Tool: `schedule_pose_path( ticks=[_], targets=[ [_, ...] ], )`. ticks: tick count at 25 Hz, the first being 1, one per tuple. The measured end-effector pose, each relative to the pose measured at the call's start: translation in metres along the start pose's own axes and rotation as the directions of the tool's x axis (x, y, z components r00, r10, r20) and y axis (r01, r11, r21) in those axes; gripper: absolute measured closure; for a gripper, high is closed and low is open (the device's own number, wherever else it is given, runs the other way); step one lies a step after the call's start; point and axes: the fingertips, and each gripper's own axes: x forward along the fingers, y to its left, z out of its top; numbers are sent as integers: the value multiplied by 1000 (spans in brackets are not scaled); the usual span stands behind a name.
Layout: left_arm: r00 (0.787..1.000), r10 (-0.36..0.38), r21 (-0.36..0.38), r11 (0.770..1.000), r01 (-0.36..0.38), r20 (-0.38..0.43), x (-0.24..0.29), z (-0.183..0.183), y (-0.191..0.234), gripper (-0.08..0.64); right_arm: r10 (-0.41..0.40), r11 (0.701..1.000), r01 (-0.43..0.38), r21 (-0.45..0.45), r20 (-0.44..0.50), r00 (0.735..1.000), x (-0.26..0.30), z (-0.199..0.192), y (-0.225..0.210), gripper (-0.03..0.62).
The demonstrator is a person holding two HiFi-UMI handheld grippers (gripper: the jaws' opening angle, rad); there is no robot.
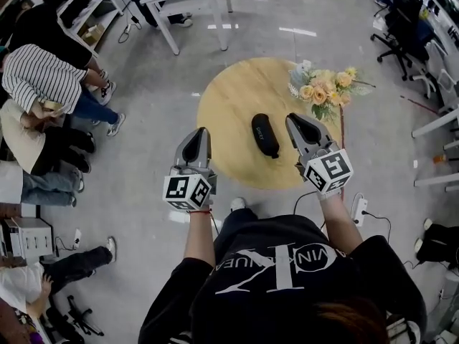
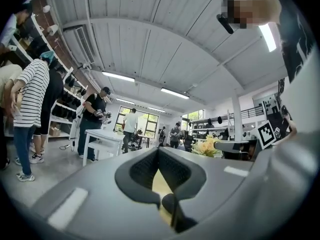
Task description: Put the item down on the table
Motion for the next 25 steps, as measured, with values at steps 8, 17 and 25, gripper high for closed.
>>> schedule_pose_path(
  ticks=[8, 17, 25],
  targets=[
    [999, 4, 30, 1000, -5, 36, 0, 17, -4, 549, -2, 1000, 3, -22, 49, 999, 0, 19, -2, 555],
    [999, 39, 35, 999, -40, 37, -11, 20, 1, 548, 8, 1000, -8, -5, 42, 999, -2, 17, 6, 555],
    [998, 60, 22, 998, -61, 25, -22, 12, 0, 548, 6, 1000, -6, 8, 22, 1000, -9, 9, 10, 555]
  ],
)
